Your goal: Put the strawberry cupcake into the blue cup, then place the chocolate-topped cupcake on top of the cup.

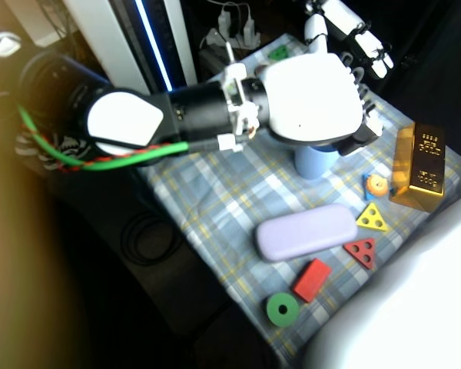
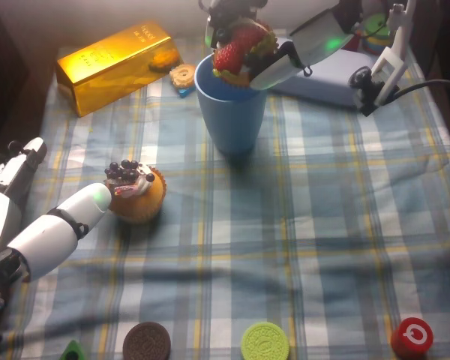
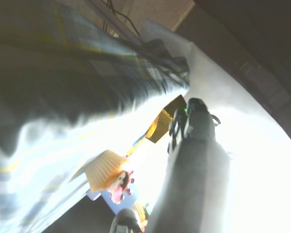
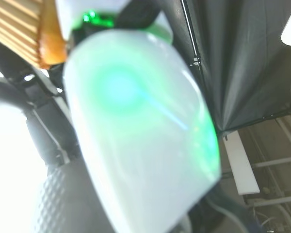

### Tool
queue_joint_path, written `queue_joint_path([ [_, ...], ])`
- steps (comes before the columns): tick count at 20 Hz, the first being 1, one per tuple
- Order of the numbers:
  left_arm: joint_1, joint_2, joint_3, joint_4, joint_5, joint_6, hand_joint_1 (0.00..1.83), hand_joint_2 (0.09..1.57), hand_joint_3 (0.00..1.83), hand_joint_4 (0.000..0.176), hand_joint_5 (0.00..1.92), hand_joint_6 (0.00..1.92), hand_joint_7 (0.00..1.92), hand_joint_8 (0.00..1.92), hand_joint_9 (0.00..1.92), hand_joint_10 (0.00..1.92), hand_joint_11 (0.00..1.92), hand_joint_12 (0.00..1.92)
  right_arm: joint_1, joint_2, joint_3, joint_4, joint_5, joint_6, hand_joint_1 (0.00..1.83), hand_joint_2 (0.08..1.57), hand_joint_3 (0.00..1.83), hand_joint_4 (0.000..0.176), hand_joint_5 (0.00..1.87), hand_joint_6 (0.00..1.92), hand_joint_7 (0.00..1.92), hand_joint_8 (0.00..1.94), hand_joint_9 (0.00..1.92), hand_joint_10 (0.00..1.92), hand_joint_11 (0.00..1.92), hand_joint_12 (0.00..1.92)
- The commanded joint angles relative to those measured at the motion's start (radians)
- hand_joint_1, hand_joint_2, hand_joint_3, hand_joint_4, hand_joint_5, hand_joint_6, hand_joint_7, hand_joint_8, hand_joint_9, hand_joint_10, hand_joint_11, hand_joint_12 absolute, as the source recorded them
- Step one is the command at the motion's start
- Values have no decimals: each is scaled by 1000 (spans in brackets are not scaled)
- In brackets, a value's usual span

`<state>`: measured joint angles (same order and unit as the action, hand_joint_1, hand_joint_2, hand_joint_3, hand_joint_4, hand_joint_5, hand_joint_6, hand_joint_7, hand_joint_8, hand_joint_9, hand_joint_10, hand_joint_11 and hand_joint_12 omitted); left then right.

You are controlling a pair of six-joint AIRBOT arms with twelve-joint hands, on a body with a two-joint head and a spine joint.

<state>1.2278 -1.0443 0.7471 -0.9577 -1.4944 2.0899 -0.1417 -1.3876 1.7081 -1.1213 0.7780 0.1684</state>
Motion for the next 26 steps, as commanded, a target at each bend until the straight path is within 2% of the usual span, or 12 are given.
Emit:
queue_joint_path([
  [1, -5, 6, 3, 49, -107, -5, 0, 985, 1, 100, 132, 1, 221, 5, 196, 6, 7, 131, 4, 6, 3, 76, 55, 6, 1178, 1114, 0, 43, 1005, 884, 990, 846, 958, 475, 619, 1510],
  [3, -5, 5, 2, 48, -105, -5, 0, 992, 2, 101, 129, 0, 213, 1, 174, 4, 0, 90, 4, 6, 2, 74, 55, 6, 1215, 1104, 0, 25, 1047, 805, 977, 1049, 1030, 396, 720, 1422],
  [4, -5, 5, 3, 49, -104, -5, 0, 978, 0, 115, 125, 0, 217, 2, 180, 6, 16, 96, 4, 6, 2, 74, 55, 6, 1100, 1102, 0, 46, 1010, 914, 920, 451, 1004, 309, 674, 1369],
  [5, -5, 5, 3, 49, -104, -5, 0, 978, 0, 108, 120, 0, 210, 1, 168, 2, 2, 56, 4, 5, 2, 74, 55, 6, 1068, 1099, 0, 78, 1004, 932, 974, 167, 983, 222, 645, 1297],
  [7, -5, 5, 3, 49, -103, -5, 0, 982, 0, 101, 125, 3, 207, 0, 167, 2, 24, 58, 4, 4, 2, 72, 55, 6, 1055, 1102, 0, 92, 993, 954, 1007, 21, 996, 101, 630, 1227],
  [8, -5, 6, 3, 49, -102, -5, 0, 979, 0, 96, 138, 7, 227, 8, 189, 10, 48, 69, 4, 4, 2, 69, 55, 6, 1061, 1098, 0, 83, 1001, 942, 998, 6, 986, 69, 583, 1234],
  [9, -5, 6, 3, 49, -102, -5, 0, 988, 2, 96, 123, 1, 209, 1, 171, 1, 18, 57, 4, 4, 2, 67, 55, 6, 1013, 1036, 0, 0, 854, 364, 940, 1, 936, 34, 493, 1269],
  [12, -5, 6, 3, 49, -99, -5, 0, 989, 2, 92, 136, 7, 220, 6, 187, 8, 46, 71, 4, 4, 3, 65, 54, 7, 983, 991, 1, 0, 829, 9, 768, 0, 744, 0, 314, 1150],
  [13, -5, 6, 4, 49, -98, -5, 0, 979, 0, 115, 120, 1, 204, 0, 162, 1, 15, 58, 4, 4, 3, 65, 54, 7, 967, 996, 3, 0, 774, 3, 733, 0, 698, 0, 252, 1120],
  [16, -5, 6, 4, 49, -98, -5, 0, 991, 4, 89, 144, 8, 224, 7, 189, 11, 55, 79, 4, 4, 3, 65, 54, 7, 966, 991, 0, 0, 648, 1, 641, 0, 521, 3, 62, 968],
  [19, -5, 8, 3, 49, -100, -5, 0, 976, 0, 100, 138, 4, 213, 1, 175, 3, 38, 74, 4, 4, 3, 64, 54, 7, 993, 970, 0, 0, 651, 1, 713, 1, 599, 4, 245, 783],
  [26, -5, 7, 3, 50, -98, -5, 0, 985, 0, 104, 126, 2, 213, 5, 183, 8, 37, 82, 4, 24, -13, 53, 53, 6, 872, 862, 9, 4, 459, 0, 515, 1, 441, 0, 55, 804],
])
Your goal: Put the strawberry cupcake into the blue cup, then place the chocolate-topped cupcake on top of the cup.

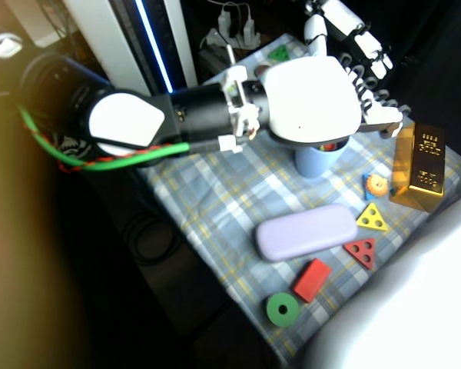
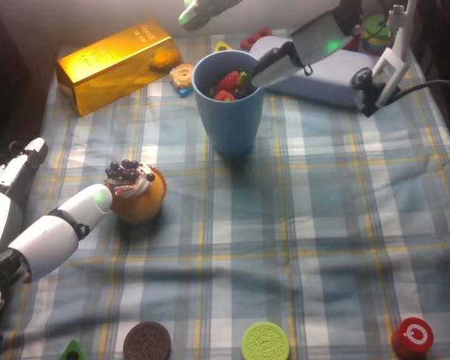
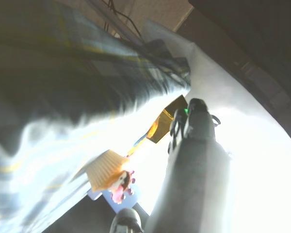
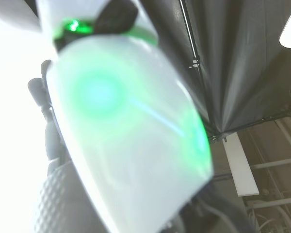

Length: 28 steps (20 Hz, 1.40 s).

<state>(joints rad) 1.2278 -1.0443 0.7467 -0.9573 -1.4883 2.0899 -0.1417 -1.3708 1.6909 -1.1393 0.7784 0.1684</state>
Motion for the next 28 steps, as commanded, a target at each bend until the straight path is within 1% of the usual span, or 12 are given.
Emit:
queue_joint_path([
  [1, -6, 8, 2, 51, -104, -5, 0, 978, 0, 113, 122, 0, 204, 1, 172, 2, 36, 82, 4, 28, -12, 71, 48, 0, 778, 868, 7, 31, 410, 0, 475, 0, 403, 0, 10, 899],
  [2, -6, 9, 2, 53, -102, -5, 0, 991, 3, 95, 128, 3, 200, 0, 168, 0, 26, 79, 4, 52, -35, 71, 34, -22, 524, 932, 10, 73, 271, 0, 308, 0, 308, 0, 1, 1074],
  [4, -8, 15, -4, 61, -96, -5, 0, 993, 3, 100, 109, 0, 180, 0, 154, 0, 31, 82, 4, 113, -93, 96, 6, -102, 44, 1016, 8, 11, 95, 10, 75, 7, 98, 12, 0, 697],
  [6, -5, 28, -9, 63, -82, -5, 0, 1002, 5, 91, 111, 4, 162, 0, 144, 0, 35, 85, 1, 162, -141, 105, 0, -139, 20, 981, 0, 172, 34, 10, 39, 13, 0, 0, 0, 10],
  [8, -3, 31, -12, 64, -84, -5, 0, 998, 3, 108, 108, 2, 138, 0, 128, 0, 19, 79, -10, 189, -173, 133, 0, -184, 145, 880, 0, 168, 11, 1, 7, 2, 0, 0, 0, 1],
  [9, -4, 32, -12, 68, -83, -5, 0, 979, 0, 128, 93, 0, 135, 0, 124, 0, 17, 80, -16, 206, -188, 144, 0, -187, 28, 1276, 36, 80, 18, 2, 2, 0, 0, 0, 0, 0],
  [10, -6, 33, -12, 75, -79, -5, 0, 980, 0, 117, 88, 0, 127, 0, 118, 0, 16, 80, -21, 223, -200, 149, 0, -187, 5, 1166, 0, 140, 76, 7, 10, 1, 0, 0, 0, 0],
  [15, -12, 66, -13, 100, -49, -4, 0, 975, 10, 98, 106, 1, 135, 0, 153, 4, 0, 327, -56, 296, -237, 160, 1, -188, 0, 1136, 16, 0, 1, 0, 0, 0, 0, 0, 0, 0],
  [18, -6, 72, -10, 100, -32, -4, 0, 982, 0, 84, 91, 0, 128, 2, 131, 2, 0, 355, -85, 338, -262, 162, 0, -188, 0, 1007, 0, 6, 0, 0, 0, 0, 0, 0, 0, 0],
  [20, -13, 67, 1, 106, -18, -4, 0, 969, 0, 97, 54, 1, 108, 0, 121, 0, 0, 415, -137, 392, -301, 213, -1, -205, 0, 934, 0, 117, 38, 5, 0, 0, 0, 0, 0, 0],
  [22, -21, 62, 12, 112, 0, -4, 0, 962, 0, 98, 51, 9, 89, 8, 100, 8, 0, 304, -224, 447, -348, 339, 0, -313, 0, 935, 0, 42, 39, 2, 6, 2, 0, 0, 0, 0],
  [28, -43, 64, 29, 168, 66, -6, 116, 961, 6, 118, 77, 1, 87, 2, 119, 2, 0, 331, -559, 542, -425, 718, 129, -468, 0, 905, 0, 64, 0, 0, 0, 0, 0, 0, 0, 0],
])
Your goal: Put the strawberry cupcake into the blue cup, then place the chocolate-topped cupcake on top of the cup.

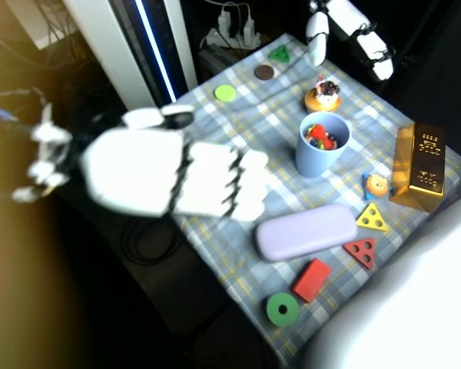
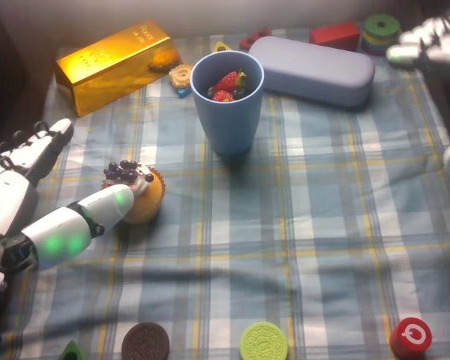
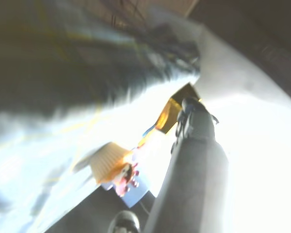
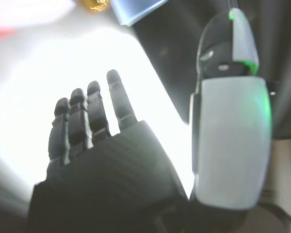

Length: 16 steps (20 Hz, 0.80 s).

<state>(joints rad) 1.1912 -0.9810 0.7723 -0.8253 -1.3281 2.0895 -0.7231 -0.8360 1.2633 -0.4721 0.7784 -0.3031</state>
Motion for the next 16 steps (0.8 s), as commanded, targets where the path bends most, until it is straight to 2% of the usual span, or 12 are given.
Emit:
queue_joint_path([
  [1, -11, 1, 8, 41, -82, -5, 182, 935, 0, 131, 87, 3, 84, 1, 105, 2, 0, 218, -5, 15, -7, 84, 141, -22, 0, 908, 0, 55, 0, 0, 0, 0, 0, 0, 0, 0],
  [3, -28, 1, 25, 68, -26, -5, 274, 900, 0, 121, 121, 5, 105, 3, 119, 3, 0, 258, -92, 37, -44, 188, 193, -80, 0, 915, 0, 39, 0, 0, 0, 0, 0, 0, 0, 0],
  [4, -33, 3, 29, 77, -12, -5, 318, 881, 0, 122, 125, 3, 96, 1, 102, 1, 0, 201, -116, 45, -57, 212, 204, -94, 0, 908, 0, 79, 0, 0, 0, 0, 0, 0, 0, 0],
  [6, -47, 4, 43, 97, 28, -5, 353, 872, 0, 118, 160, 1, 120, 1, 132, 1, 0, 350, -178, 62, -87, 267, 233, -128, 0, 878, 0, 80, 0, 0, 0, 0, 0, 0, 0, 0],
  [8, -60, 4, 58, 110, 65, -5, 394, 875, 0, 119, 175, 3, 126, 1, 140, 2, 0, 421, -223, 75, -109, 308, 259, -155, 0, 895, 0, 46, 0, 0, 0, 0, 0, 0, 0, 0],
  [9, -60, 4, 58, 110, 65, -5, 408, 865, 0, 130, 207, 8, 148, 5, 160, 6, 0, 392, -223, 75, -109, 308, 259, -155, 0, 881, 0, 80, 0, 0, 0, 0, 0, 0, 0, 0],
  [10, -64, 4, 62, 115, 73, -5, 423, 864, 0, 131, 223, 11, 156, 6, 165, 6, 0, 382, -237, 79, -115, 321, 268, -167, 0, 868, 0, 90, 0, 0, 0, 0, 0, 0, 0, 0],
  [11, -70, 3, 67, 122, 87, -5, 440, 860, 0, 132, 245, 11, 141, 5, 147, 3, 0, 295, -264, 85, -126, 349, 290, -182, 0, 878, 0, 65, 0, 0, 0, 0, 0, 0, 0, 0],
  [12, -76, 1, 72, 128, 99, -5, 457, 856, 0, 128, 269, 9, 143, 3, 150, 3, 0, 293, -303, 91, -134, 390, 325, -190, 0, 882, 0, 82, 0, 0, 0, 0, 0, 0, 0, 0],
  [13, -79, 0, 79, 131, 108, -5, 503, 857, 0, 126, 291, 14, 147, 4, 149, 2, 0, 287, -350, 96, -138, 435, 373, -190, 0, 877, 0, 59, 0, 0, 0, 0, 0, 0, 0, 0],
  [15, -88, -5, 96, 131, 130, -5, 540, 846, 0, 117, 333, 9, 164, 3, 158, 2, 0, 322, -420, 108, -146, 493, 437, -190, 0, 888, 0, 116, 0, 0, 0, 0, 0, 0, 0, 0],
  [16, -96, -7, 103, 131, 143, -5, 558, 847, 0, 109, 375, 1, 194, 1, 188, 1, 0, 426, -445, 113, -151, 518, 468, -194, 0, 896, 3, 92, 0, 0, 0, 0, 0, 0, 0, 0],
])
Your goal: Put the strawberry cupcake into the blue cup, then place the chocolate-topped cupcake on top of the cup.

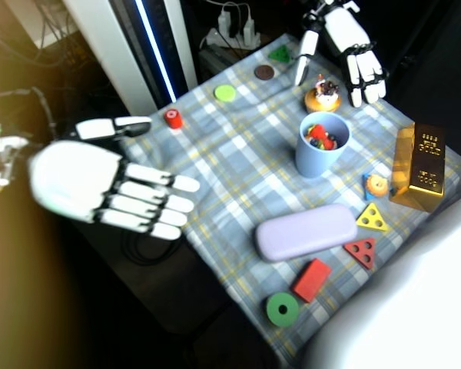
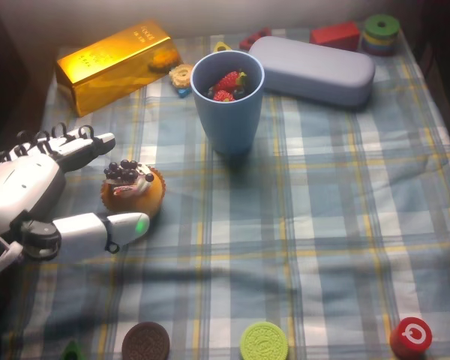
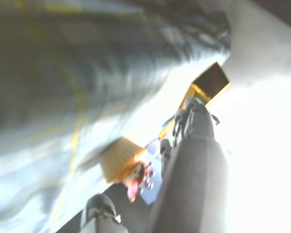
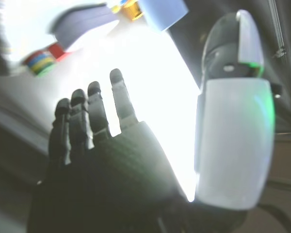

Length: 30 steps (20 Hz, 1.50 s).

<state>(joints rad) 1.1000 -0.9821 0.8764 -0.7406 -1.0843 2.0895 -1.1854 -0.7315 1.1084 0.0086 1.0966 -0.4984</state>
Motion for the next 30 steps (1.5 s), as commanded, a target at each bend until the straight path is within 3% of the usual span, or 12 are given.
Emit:
queue_joint_path([
  [1, -16, -8, 5, 47, -88, -5, 609, 845, 0, 117, 383, 0, 185, 0, 169, 0, 0, 395, -2, 15, -3, 64, 181, -4, 0, 891, 0, 88, 0, 0, 0, 0, 0, 0, 0, 0],
  [3, -18, -13, 15, 45, -78, -6, 718, 826, 0, 111, 408, 4, 174, 0, 153, 0, 0, 324, -22, 22, -11, 85, 211, -9, 0, 867, 0, 109, 0, 0, 0, 0, 0, 0, 0, 0],
  [5, -19, -21, 25, 40, -69, -6, 738, 819, 0, 104, 457, 5, 169, 3, 138, 4, 0, 296, -32, 24, -16, 86, 217, -9, 0, 908, 9, 56, 0, 0, 0, 0, 0, 0, 0, 0],
  [9, -39, -41, 43, 40, -53, -6, 740, 827, 0, 127, 490, 7, 162, 0, 126, 0, 0, 256, -39, 23, -17, 87, 218, -9, 0, 901, 5, 64, 0, 0, 0, 0, 0, 0, 0, 0],
  [12, -41, -46, 53, 34, -39, -6, 775, 821, 0, 94, 547, 10, 181, 6, 143, 6, 0, 342, -39, 23, -17, 86, 218, -9, 0, 902, 4, 65, 0, 0, 0, 0, 0, 0, 0, 0],
  [16, -42, -49, 62, 27, -35, -10, 782, 832, 1, 126, 617, 10, 207, 3, 179, 6, 0, 419, -42, 21, -19, 86, 218, -9, 0, 896, 0, 62, 0, 0, 0, 0, 0, 0, 0, 0],
  [20, -43, -51, 68, 27, -35, -26, 890, 870, 2, 66, 943, 15, 277, 3, 232, 6, 0, 528, -43, 17, -18, 86, 218, -9, 0, 896, 0, 63, 0, 0, 0, 0, 0, 0, 0, 0],
  [22, -45, -50, 68, 27, -38, -26, 892, 900, 5, 86, 959, 5, 262, 2, 203, 3, 0, 403, -45, 16, -18, 87, 219, -9, 0, 883, 0, 70, 0, 0, 0, 0, 0, 0, 0, 0],
  [24, -48, -49, 66, 28, -44, -26, 949, 892, 1, 55, 1027, 1, 315, 0, 248, 0, 0, 489, -48, 14, -18, 89, 219, -9, 0, 874, 0, 49, 0, 0, 0, 0, 0, 0, 0, 0],
  [25, -50, -49, 65, 30, -46, -26, 941, 910, 5, 69, 1026, 0, 298, 0, 234, 0, 0, 474, -49, 13, -18, 90, 219, -9, 0, 885, 0, 41, 0, 0, 0, 0, 0, 0, 0, 0],
  [26, -54, -49, 63, 35, -50, -26, 1059, 1029, 2, 172, 1138, 667, 318, 2, 251, 1, 0, 527, -51, 10, -17, 91, 219, -9, 0, 906, 6, 25, 0, 0, 0, 0, 0, 0, 0, 0],
  [30, -63, -39, 49, 46, -70, -25, 1050, 1058, 1, 176, 1085, 798, 304, 3, 231, 3, 0, 437, -56, 8, -17, 94, 218, -9, 0, 887, 0, 23, 0, 0, 0, 0, 0, 0, 0, 0],
])
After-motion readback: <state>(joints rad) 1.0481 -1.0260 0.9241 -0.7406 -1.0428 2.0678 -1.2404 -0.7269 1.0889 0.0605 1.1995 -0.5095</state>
